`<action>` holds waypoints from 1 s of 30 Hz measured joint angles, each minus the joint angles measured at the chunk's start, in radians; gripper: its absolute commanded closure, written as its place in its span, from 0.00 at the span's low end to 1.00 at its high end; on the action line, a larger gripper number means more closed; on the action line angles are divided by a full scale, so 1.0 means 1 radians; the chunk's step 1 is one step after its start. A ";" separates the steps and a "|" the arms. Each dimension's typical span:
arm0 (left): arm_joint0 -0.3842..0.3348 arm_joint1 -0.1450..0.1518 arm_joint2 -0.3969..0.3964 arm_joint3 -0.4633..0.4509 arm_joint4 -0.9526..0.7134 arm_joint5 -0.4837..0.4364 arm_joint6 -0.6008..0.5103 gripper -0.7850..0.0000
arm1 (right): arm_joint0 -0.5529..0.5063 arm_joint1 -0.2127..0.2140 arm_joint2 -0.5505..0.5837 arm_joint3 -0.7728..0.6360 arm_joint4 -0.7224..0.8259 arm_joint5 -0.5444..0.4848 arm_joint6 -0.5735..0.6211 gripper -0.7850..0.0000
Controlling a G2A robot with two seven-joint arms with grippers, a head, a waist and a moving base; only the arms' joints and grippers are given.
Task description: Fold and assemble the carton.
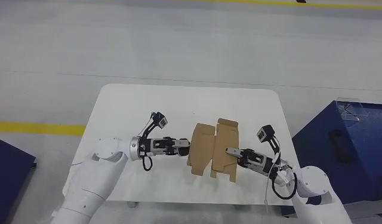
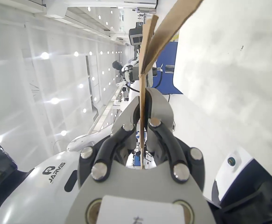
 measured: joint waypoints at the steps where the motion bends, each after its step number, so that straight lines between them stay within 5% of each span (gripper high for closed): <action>1: 0.005 0.006 -0.023 0.006 -0.012 -0.003 0.000 0.00 | -0.002 0.001 0.005 -0.003 0.003 0.000 -0.002 1.00; 10: 0.102 0.063 -0.227 -0.021 0.012 -0.020 0.063 0.00 | -0.016 0.008 0.030 -0.020 0.011 0.010 -0.001 1.00; 18: 0.111 0.065 -0.234 -0.029 0.011 -0.019 0.075 0.00 | -0.013 0.009 0.036 -0.041 -0.005 -0.012 -0.009 1.00; 30: 0.112 0.065 -0.234 -0.029 0.011 -0.019 0.075 0.00 | -0.139 0.015 0.213 -0.536 0.130 -0.192 -0.044 1.00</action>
